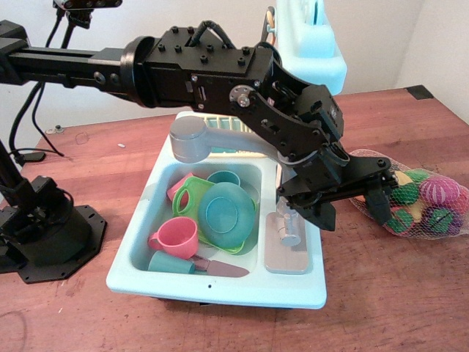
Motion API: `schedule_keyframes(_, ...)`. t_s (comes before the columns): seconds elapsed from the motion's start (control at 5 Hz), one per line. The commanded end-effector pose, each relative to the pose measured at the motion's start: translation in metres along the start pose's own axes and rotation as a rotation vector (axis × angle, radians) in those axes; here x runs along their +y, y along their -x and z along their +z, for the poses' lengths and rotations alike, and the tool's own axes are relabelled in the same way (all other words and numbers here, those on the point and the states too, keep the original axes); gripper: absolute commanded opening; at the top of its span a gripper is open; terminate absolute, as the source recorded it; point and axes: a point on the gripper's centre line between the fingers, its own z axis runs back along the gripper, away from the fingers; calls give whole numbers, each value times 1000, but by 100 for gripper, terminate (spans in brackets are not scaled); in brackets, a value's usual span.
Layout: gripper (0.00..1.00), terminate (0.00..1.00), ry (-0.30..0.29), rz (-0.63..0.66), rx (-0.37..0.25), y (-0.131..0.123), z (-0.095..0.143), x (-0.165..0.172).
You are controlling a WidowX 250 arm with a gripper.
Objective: Turn lever vertical to front
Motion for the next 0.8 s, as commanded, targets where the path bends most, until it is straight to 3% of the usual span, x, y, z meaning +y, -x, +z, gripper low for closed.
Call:
schedule_keyframes(0.0, 100, 0, 0, 0, 0, 0, 0, 0)
schedule_keyframes(0.6, 100, 0, -35, -37, 33, 5, -3, 18)
